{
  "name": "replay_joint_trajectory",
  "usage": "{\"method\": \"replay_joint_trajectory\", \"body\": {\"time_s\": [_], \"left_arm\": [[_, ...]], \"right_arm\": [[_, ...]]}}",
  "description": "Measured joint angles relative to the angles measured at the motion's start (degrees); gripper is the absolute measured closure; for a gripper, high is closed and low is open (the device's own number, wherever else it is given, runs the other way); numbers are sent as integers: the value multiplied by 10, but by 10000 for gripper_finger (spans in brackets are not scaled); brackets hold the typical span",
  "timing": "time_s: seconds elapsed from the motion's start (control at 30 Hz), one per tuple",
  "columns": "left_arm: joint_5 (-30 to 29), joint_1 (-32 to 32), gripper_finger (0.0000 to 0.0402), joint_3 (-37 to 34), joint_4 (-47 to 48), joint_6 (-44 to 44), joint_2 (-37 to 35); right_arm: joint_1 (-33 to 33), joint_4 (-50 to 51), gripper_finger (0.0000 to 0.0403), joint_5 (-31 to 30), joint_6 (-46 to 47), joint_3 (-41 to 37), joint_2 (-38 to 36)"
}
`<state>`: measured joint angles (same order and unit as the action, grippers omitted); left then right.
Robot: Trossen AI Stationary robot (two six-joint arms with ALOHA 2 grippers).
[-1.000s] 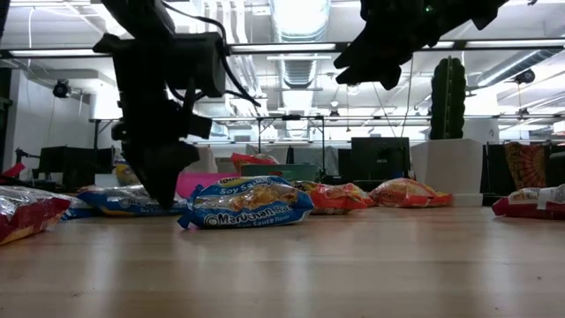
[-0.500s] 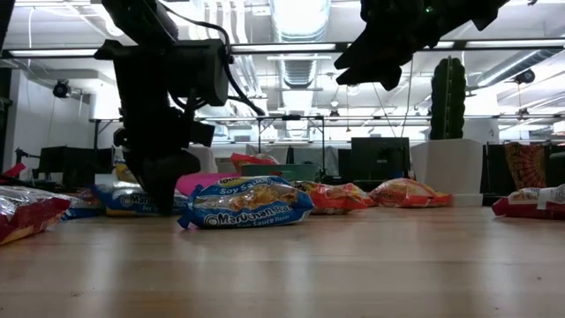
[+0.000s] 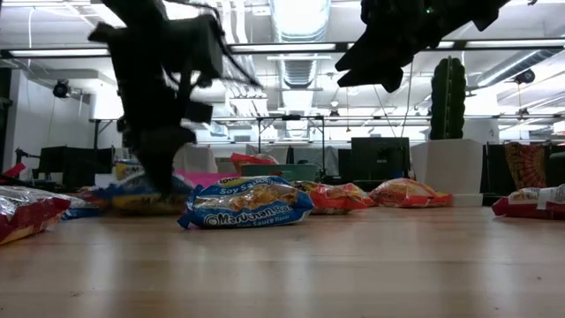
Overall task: Sort Maruchan noodles
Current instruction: Put the blue noodle pack into the transparent bin
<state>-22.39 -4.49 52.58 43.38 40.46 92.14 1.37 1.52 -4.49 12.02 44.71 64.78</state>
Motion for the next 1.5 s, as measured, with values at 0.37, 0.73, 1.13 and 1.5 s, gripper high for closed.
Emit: {"method": "replay_joint_trajectory", "body": {"time_s": [0.37, 0.73, 1.13, 1.5], "left_arm": [[-3, 52, 401, 0, -10, -131, -205], [8, 236, 401, 19, -54, -275, -336], [28, 443, 402, 163, -17, -560, -264], [112, 547, 401, 212, 79, -729, -113]], "right_arm": [[0, -1, 202, 0, 11, -11, 0], [0, -5, 202, 0, 15, -17, 0], [0, -5, 202, 0, 12, -18, 0], [0, -5, 202, 0, 8, -18, 0]]}}
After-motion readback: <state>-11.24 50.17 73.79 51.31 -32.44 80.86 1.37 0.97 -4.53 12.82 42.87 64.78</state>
